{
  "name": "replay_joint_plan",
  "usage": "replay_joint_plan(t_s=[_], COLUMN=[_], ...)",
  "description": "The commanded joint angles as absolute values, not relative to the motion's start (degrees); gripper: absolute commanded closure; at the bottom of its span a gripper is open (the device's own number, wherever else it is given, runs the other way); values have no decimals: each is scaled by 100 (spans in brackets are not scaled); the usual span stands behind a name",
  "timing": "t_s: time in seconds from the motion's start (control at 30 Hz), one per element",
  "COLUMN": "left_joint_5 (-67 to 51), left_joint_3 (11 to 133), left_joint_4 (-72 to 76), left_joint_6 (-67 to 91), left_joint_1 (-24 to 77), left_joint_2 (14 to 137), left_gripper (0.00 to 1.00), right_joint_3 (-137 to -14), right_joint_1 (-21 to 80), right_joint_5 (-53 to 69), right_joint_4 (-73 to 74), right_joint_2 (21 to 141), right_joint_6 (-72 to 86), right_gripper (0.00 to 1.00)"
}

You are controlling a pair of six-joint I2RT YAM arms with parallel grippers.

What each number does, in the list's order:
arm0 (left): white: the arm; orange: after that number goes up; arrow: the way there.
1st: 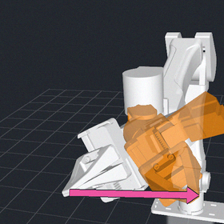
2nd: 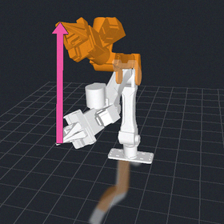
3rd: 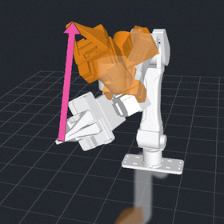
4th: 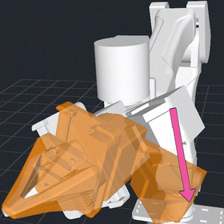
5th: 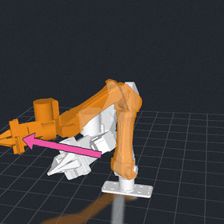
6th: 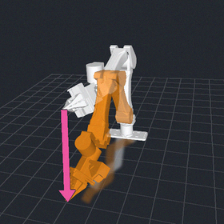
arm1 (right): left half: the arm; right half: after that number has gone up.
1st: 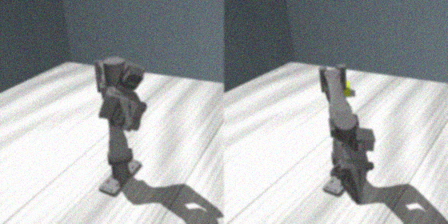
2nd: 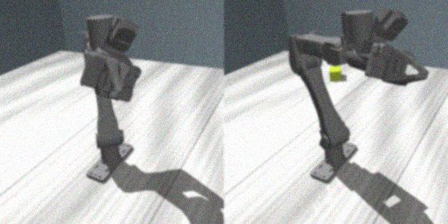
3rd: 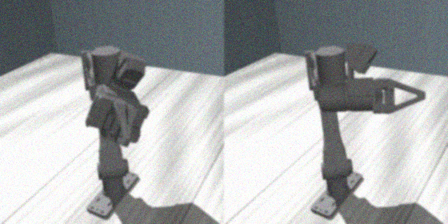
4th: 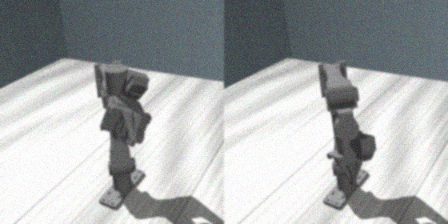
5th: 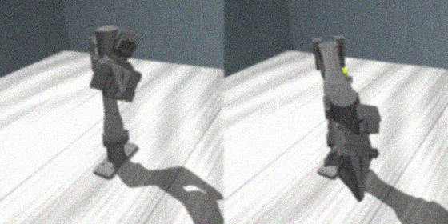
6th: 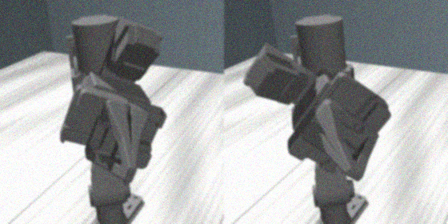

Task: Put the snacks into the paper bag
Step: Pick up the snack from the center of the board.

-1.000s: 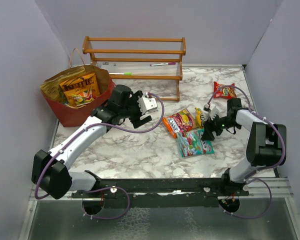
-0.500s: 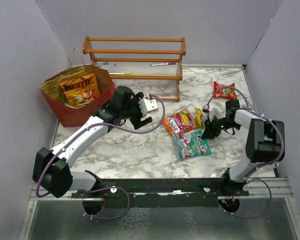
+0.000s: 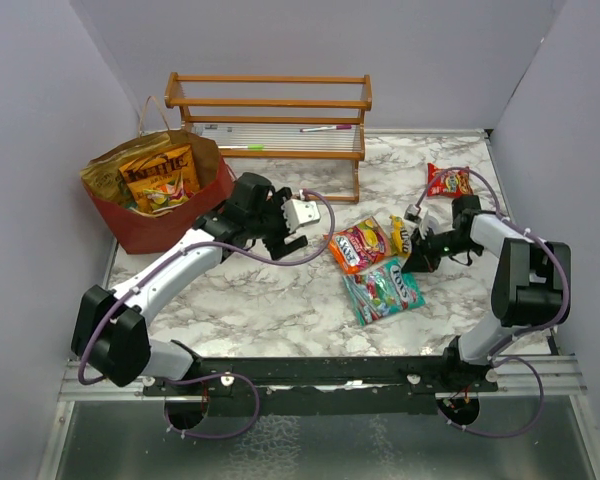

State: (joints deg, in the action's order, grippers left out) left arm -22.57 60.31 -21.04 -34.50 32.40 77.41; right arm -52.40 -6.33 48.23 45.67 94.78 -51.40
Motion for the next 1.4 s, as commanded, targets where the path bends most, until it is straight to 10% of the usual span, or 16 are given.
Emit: replay_joint_plan(t_s=[0.0, 0.8, 1.37], left_joint_5=[-2643, -5493, -6552], left_joint_3=[6267, 7244, 6837], left_joint_4=[-1853, 799, 2708], left_joint_6=[-3402, 80, 1598], left_joint_1=[3313, 4200, 4433], left_joint_2=[7954, 10474, 11040], left_gripper=[15, 16, 62], right_joint_3=[-5472, -5025, -4706], right_joint_1=[-598, 650, 1011], right_joint_5=[5440, 5476, 5340], right_joint_4=[5068, 4120, 3575], right_joint_2=[9176, 6860, 6060], right_joint_6=[-5594, -4287, -3631], right_gripper=[99, 99, 99])
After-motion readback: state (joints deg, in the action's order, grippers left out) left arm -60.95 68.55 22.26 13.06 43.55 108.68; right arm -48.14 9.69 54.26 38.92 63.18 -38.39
